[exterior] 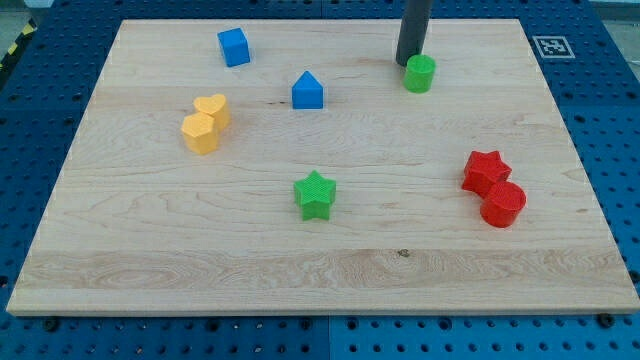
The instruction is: Move the green circle towards the red star
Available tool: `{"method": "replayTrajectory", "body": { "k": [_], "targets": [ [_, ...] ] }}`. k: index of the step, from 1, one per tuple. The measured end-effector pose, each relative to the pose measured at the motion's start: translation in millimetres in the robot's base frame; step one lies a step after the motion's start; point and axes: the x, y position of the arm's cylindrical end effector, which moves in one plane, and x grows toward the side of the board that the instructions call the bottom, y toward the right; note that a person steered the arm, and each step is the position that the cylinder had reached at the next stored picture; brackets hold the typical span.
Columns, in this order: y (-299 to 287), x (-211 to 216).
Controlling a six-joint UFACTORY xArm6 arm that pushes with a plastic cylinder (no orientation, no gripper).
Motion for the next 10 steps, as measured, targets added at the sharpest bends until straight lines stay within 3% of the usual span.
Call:
{"method": "replayTrajectory", "body": {
  "k": [2, 5, 10],
  "targets": [
    [47.0, 4.1],
    [51.1, 26.7],
    [-6.8, 14.5]
  ]
}}
